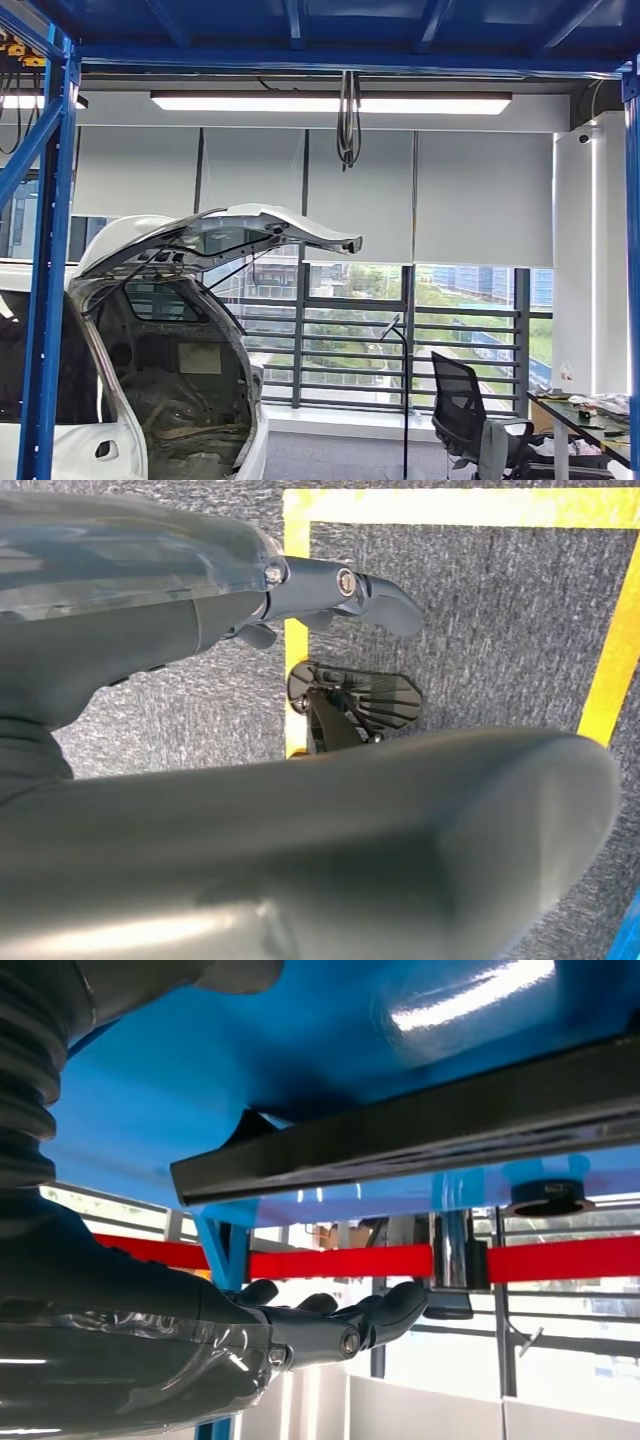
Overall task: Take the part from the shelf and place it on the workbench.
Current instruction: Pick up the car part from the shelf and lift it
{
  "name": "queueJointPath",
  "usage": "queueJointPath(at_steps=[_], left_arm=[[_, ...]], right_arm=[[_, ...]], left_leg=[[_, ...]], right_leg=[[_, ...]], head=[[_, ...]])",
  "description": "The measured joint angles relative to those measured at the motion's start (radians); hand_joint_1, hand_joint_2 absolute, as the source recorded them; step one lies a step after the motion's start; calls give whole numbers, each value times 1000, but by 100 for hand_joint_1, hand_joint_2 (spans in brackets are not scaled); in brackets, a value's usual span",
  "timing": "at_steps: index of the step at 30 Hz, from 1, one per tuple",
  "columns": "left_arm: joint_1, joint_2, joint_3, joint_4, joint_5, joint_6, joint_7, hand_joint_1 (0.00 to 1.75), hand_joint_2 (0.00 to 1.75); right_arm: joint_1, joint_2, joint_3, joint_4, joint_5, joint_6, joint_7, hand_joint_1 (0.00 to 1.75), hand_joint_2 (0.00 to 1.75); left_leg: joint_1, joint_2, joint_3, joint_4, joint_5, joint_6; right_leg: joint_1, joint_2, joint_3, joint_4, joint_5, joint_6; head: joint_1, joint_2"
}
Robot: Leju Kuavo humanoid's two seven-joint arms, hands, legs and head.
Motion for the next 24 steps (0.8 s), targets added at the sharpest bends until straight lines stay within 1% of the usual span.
queueJointPath(at_steps=[14,24], left_arm=[[-6,0,5,0,-33,-9,-6,0,0],[-14,0,6,0,-66,-21,-11,0,0]], right_arm=[[-61,11,-17,69,36,-1,13,0,175],[-153,39,-20,173,45,14,3,0,175]], left_leg=[[0,0,0,0,0,0],[0,0,0,0,0,0]], right_leg=[[0,0,0,0,0,0],[0,0,0,1,0,0]], head=[[0,0],[0,0]])
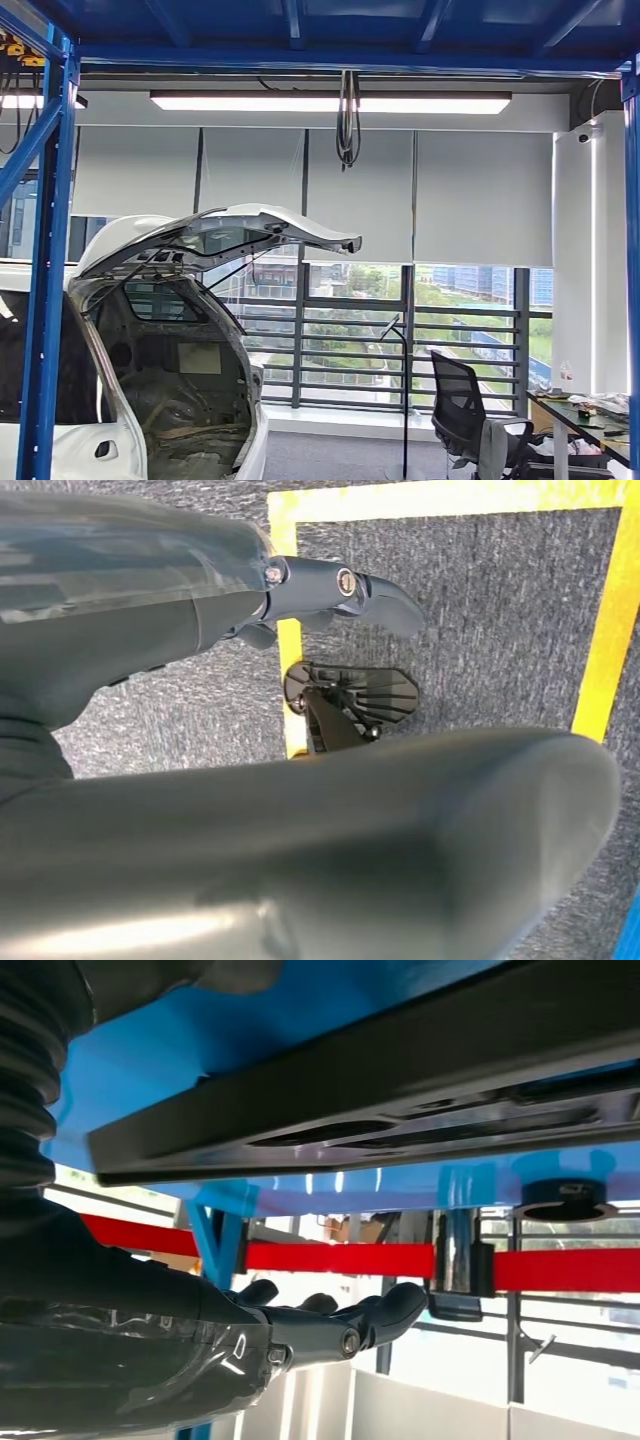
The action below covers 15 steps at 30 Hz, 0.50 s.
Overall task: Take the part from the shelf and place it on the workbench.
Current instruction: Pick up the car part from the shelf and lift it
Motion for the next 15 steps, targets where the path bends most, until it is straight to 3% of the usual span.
queueJointPath(at_steps=[15], left_arm=[[-18,0,0,0,-42,-10,-10,0,0]], right_arm=[[-216,98,57,324,-34,-20,-58,0,175]], left_leg=[[0,1,3,0,1,-1]], right_leg=[[0,2,1,2,0,0]], head=[[0,0]])
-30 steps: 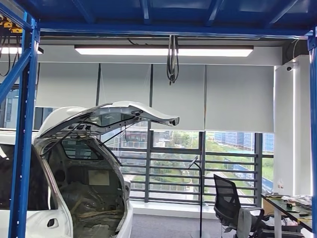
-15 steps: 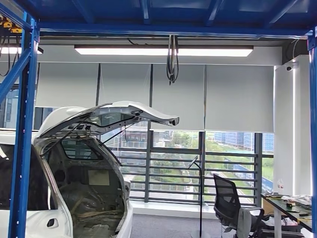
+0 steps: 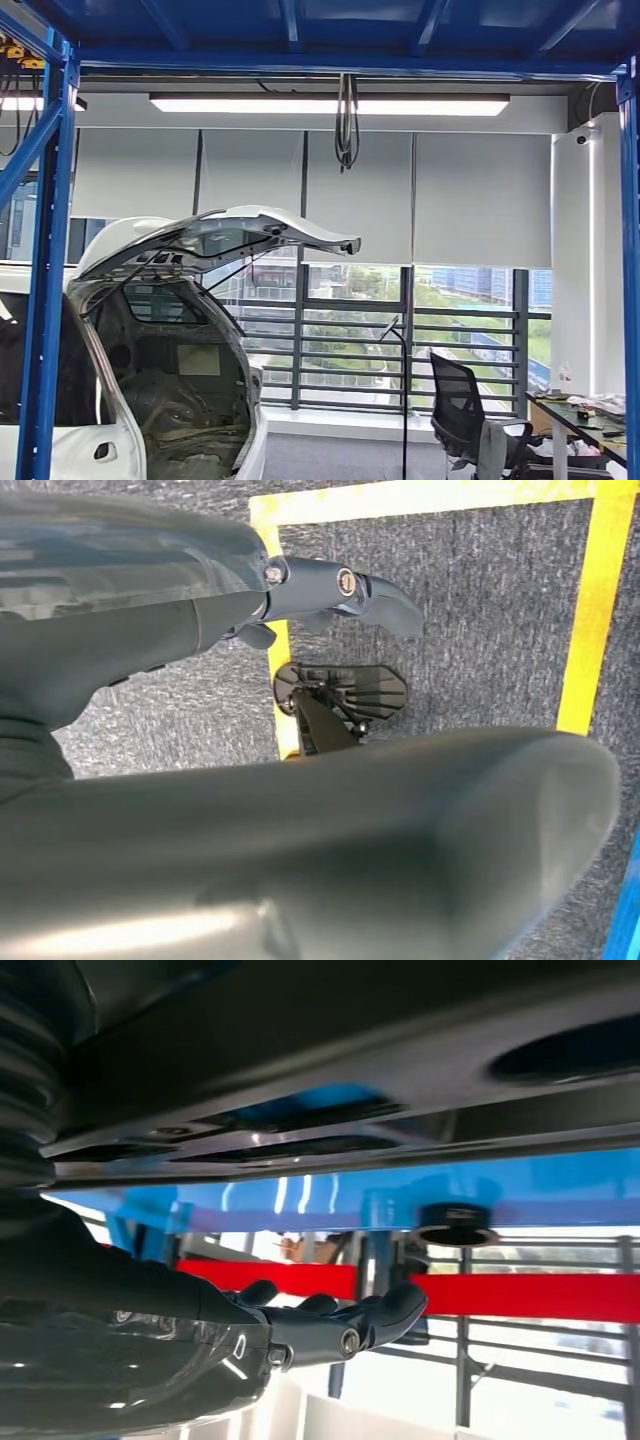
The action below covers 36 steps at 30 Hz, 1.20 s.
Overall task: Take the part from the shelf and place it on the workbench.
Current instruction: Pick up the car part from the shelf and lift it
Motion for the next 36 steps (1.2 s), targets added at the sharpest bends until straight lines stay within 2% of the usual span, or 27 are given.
queueJointPath(at_steps=[5,9,14,21,25,32,36], left_arm=[[-12,-1,0,0,-13,0,5,0,0],[-24,-4,0,0,-17,-2,9,0,0],[-35,-8,0,0,-24,-7,10,0,0],[-33,-10,7,0,-29,-13,9,0,0],[-29,-10,9,0,-35,-7,-3,0,175],[-22,-10,16,0,-44,10,-34,0,175],[-18,-9,24,0,-40,16,-46,0,175]], right_arm=[[-65,51,41,98,-12,-4,-30,0,175],[-115,100,79,176,-51,30,-58,175,175],[-168,145,112,287,-122,53,-94,175,175],[-200,153,145,357,-156,34,-108,175,175],[-203,146,160,352,-165,28,-96,175,175],[-162,102,184,262,-164,12,-65,175,175],[-107,65,191,127,-166,4,-59,175,175]], left_leg=[[0,0,1,0,0,-1],[0,0,1,0,1,-1],[0,0,1,0,1,-2],[0,1,0,0,1,-2],[0,1,1,0,1,-2],[0,0,1,0,1,-2],[0,1,0,0,1,-2]], right_leg=[[0,0,0,1,0,0],[0,0,0,2,0,0],[0,0,-1,2,0,0],[0,0,-1,2,0,0],[0,0,-1,2,0,0],[0,0,0,2,0,0],[0,0,-1,2,0,0]], head=[[0,0],[0,0],[0,0],[0,0],[0,0],[0,0],[0,0]])
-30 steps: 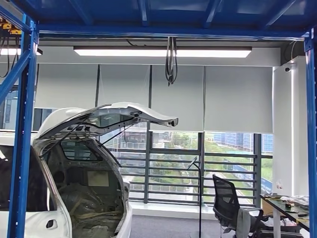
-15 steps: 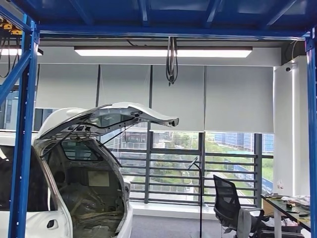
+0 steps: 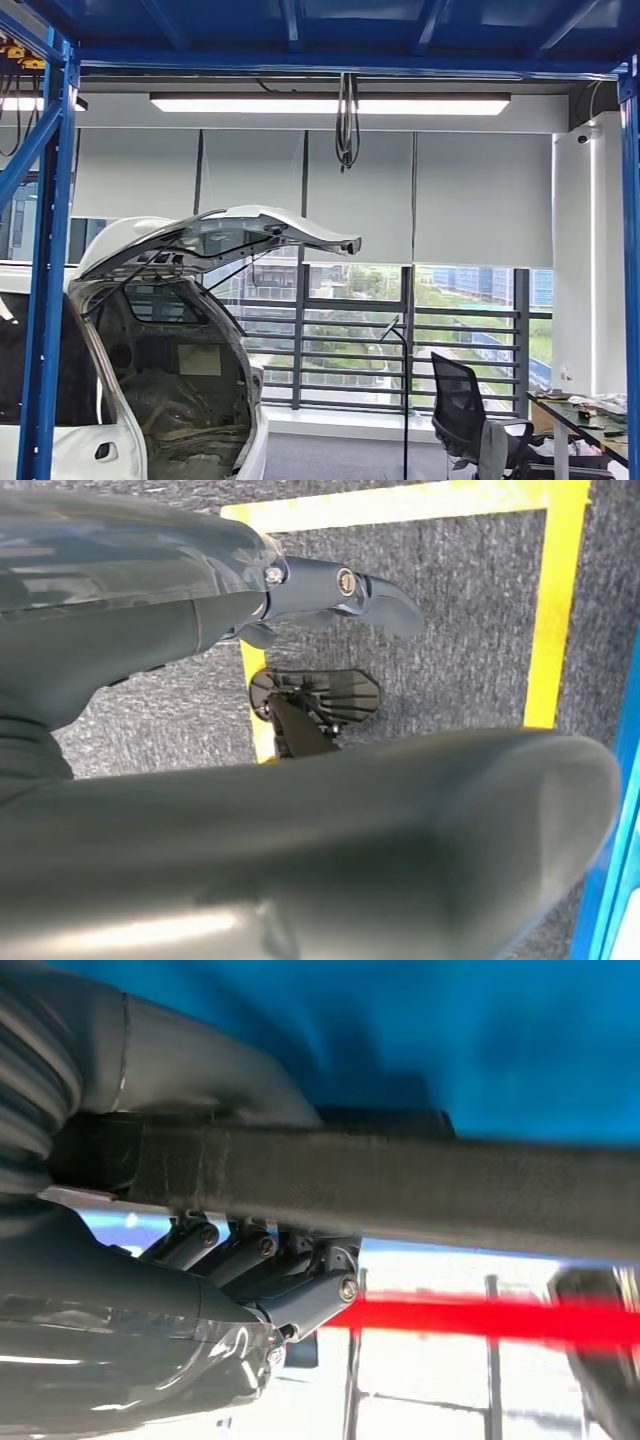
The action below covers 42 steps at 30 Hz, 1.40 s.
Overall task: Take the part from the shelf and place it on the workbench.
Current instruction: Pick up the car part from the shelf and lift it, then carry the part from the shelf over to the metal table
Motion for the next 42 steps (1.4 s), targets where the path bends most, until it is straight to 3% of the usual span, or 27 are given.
queueJointPath(at_steps=[9,12,15,19,21,22,29,36,42], left_arm=[[10,1,44,0,22,16,-23,0,175],[11,1,57,0,26,16,-31,0,175],[10,2,76,0,33,6,-37,0,175],[6,7,110,0,68,-37,-76,0,175],[7,14,126,0,70,-48,-81,0,175],[8,17,131,0,70,-52,-81,0,175],[12,39,152,0,60,-38,-63,0,175],[27,67,181,0,68,-13,-5,0,175],[34,78,202,0,68,3,10,0,175]], right_arm=[[125,-67,13,-442,-73,-2,-33,175,175],[167,-77,12,-575,-213,-4,-135,175,175],[215,-77,6,-740,-634,90,-314,175,175],[245,-82,-4,-825,-1344,423,-417,175,175],[267,-86,-2,-825,-1577,565,-458,175,175],[274,-87,0,-825,-1625,598,-470,175,175],[287,-95,24,-834,-1719,697,-466,175,175],[309,-118,35,-895,-1728,702,-471,175,175],[322,-135,34,-917,-1698,690,-476,175,175]], left_leg=[[0,0,-2,0,0,0],[0,0,-3,0,0,0],[0,0,-3,0,-1,-1],[0,0,-2,-1,-1,-1],[0,0,-2,-1,-1,-1],[0,0,-2,-1,-1,-1],[0,0,-2,0,-1,-1],[-6,0,-2,0,-2,1],[-9,1,2,-6,0,10]], right_leg=[[0,1,-3,0,0,0],[0,0,-3,0,-1,0],[0,0,-4,0,-1,-1],[0,0,-2,0,-2,-3],[0,0,-2,0,-2,-2],[0,0,-2,0,-2,-2],[0,0,-2,0,-2,-2],[-4,0,-3,0,-2,-1],[-13,0,-3,2,-6,11]], head=[[0,0],[0,0],[0,0],[0,0],[0,0],[0,0],[0,0],[0,0],[0,0]])
